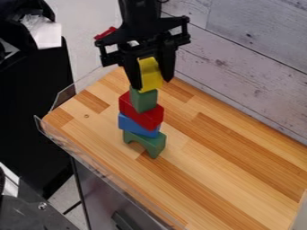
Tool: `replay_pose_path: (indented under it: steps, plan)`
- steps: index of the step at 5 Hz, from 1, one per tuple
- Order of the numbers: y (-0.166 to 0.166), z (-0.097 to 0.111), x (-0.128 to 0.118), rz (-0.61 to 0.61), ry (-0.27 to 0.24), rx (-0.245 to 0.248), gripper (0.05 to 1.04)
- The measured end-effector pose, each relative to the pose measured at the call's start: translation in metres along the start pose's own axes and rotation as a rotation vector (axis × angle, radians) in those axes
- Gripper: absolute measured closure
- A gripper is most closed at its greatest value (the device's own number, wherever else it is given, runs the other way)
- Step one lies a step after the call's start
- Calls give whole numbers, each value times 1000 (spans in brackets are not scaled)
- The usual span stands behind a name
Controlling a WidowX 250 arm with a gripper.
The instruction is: Take a yellow box in the right to pot of the top in the tower
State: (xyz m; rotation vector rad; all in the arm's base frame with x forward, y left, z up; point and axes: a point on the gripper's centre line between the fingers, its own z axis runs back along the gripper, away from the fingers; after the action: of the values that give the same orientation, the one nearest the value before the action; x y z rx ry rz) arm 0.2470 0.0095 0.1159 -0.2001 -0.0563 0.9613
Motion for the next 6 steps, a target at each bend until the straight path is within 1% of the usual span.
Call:
replay_pose_path:
  steps: [2,4,5,6]
  plan:
    - [1,-8,2,11,24,-3,549]
    - [2,-8,3,11,23,-3,549]
    - [2,-8,4,15,26,-8,496]
    - [2,-10,5,17,32,-6,195]
